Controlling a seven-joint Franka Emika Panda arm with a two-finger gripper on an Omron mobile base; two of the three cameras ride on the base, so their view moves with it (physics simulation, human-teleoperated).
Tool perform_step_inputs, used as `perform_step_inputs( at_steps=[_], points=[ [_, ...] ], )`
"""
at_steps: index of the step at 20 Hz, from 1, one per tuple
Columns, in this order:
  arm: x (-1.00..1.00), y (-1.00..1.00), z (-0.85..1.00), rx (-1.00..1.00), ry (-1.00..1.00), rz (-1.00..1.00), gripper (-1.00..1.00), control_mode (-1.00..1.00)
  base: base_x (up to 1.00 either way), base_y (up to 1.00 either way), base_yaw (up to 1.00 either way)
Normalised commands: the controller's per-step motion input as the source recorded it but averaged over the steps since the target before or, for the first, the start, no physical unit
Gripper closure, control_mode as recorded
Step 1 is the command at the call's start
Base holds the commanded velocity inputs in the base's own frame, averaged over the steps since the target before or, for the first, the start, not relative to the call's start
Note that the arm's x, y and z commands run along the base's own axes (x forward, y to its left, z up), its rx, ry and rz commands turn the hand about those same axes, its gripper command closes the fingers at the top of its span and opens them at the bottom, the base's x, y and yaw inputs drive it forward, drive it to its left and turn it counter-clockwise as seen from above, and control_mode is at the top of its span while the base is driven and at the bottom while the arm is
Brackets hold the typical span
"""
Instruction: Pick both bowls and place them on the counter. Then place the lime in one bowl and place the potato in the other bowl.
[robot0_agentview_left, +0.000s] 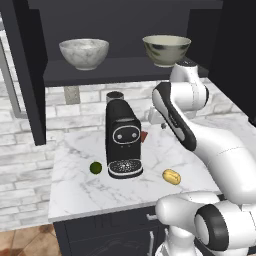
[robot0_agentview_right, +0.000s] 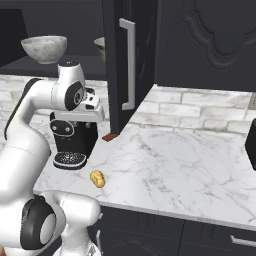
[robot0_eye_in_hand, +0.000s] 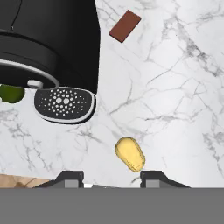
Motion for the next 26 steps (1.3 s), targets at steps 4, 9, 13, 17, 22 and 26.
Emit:
perform_step_inputs(
  at_steps=[4, 9, 13, 17, 22, 26],
  points=[
    [0.0, 0.0, -0.05, 0.01, 0.04, 0.0, -1.0, -1.0, 0.0, 0.0, 0.0],
    [0.0, 0.11, -0.18, -0.1, -0.01, 0.07, -1.0, -1.0, 0.0, 0.0, 0.0],
    [-0.01, 0.0, 0.1, -0.25, -0.18, 0.15, -1.0, -1.0, 0.0, 0.0, 0.0],
    [-0.06, 0.0, 0.45, -0.21, -0.09, 0.06, -1.0, -1.0, 0.0, 0.0, 0.0],
    [0.0, 0.0, 0.74, -0.17, -0.01, 0.05, -1.0, -1.0, 0.0, 0.0, 0.0],
    [0.0, 0.0, 0.86, -0.15, -0.03, 0.03, -1.0, -1.0, 0.0, 0.0, 0.0]
  ],
)
